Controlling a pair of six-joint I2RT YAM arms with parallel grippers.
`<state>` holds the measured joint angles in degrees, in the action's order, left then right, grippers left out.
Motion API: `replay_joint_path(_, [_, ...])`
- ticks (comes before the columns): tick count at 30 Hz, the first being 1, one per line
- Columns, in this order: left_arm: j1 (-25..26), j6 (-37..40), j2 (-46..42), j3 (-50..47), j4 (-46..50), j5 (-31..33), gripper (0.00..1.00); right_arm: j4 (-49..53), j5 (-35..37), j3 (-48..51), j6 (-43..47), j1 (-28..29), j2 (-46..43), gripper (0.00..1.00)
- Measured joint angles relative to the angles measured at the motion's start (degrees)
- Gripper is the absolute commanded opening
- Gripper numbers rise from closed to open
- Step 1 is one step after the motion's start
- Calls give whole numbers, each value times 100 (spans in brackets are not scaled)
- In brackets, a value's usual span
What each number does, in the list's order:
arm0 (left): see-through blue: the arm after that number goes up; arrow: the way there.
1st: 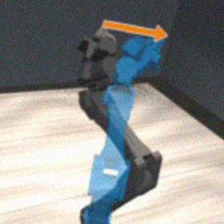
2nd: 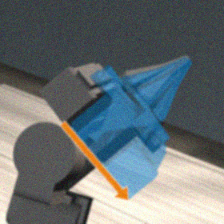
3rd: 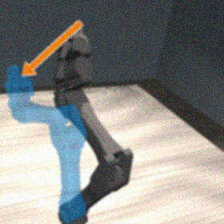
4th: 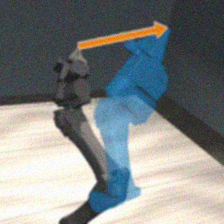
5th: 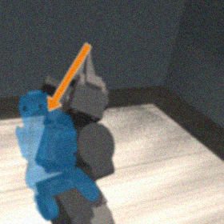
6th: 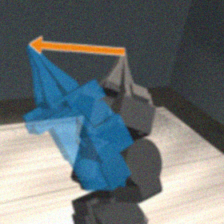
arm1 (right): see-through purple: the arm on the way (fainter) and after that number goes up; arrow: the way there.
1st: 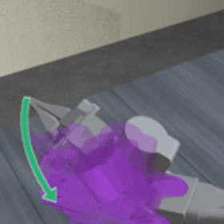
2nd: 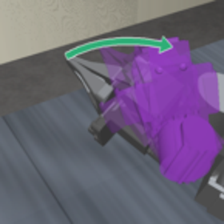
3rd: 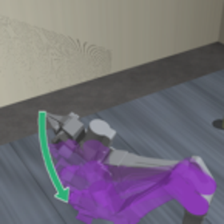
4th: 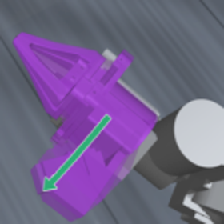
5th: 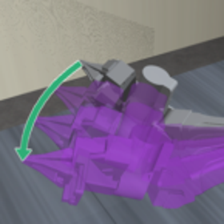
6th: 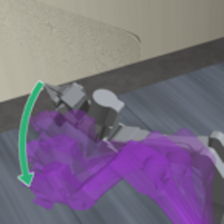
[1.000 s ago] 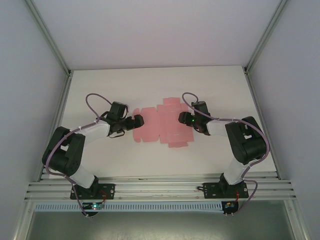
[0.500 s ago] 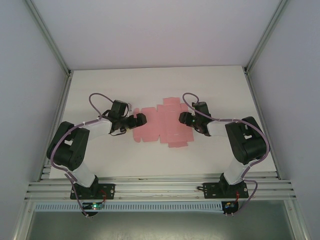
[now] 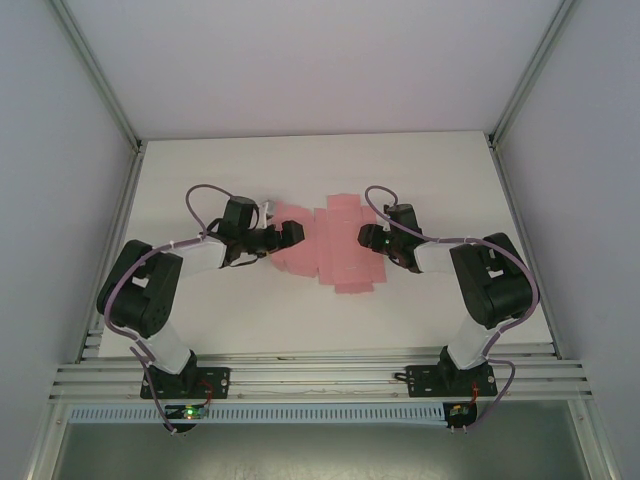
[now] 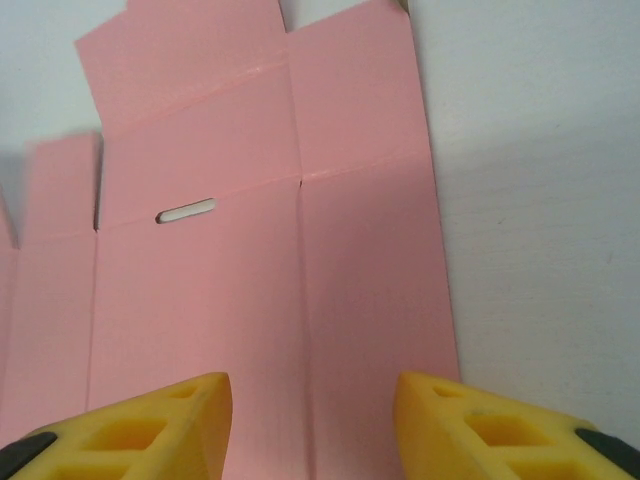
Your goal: Assemble paper box
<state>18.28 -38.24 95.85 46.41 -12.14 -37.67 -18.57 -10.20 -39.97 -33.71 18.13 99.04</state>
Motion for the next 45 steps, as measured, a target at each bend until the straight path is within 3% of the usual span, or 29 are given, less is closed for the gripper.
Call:
replay_joint_path(6, [4,-216,-308,-59,-518,-260,95,-83,-2,39,0,2,-4,51])
replay_joint_path(13, [9,-173,-302,-39,-494,-203,63,-223,-44,111,2,2,-22,51])
replay_joint_path(18, [24,0,-181,79,-205,-44,34,-295,-94,155,44,2,-42,51])
replay_joint_path(26, [48,282,-179,162,116,175,0,59,-299,372,111,0,-466,54])
replay_joint_path(33, [52,459,-345,175,155,28,0,855,-409,579,264,-22,-1878,65])
replay_joint_path(39, [111,680,-1128,175,140,-278,0,1071,-450,863,402,-341,-3620,85])
replay_joint_path(41, [181,763,-1447,175,109,-380,0,1108,-509,1047,404,-468,-4105,97])
replay_joint_path(45, [348,872,-2050,175,90,-531,0,1126,-678,1499,367,-752,-4994,98])
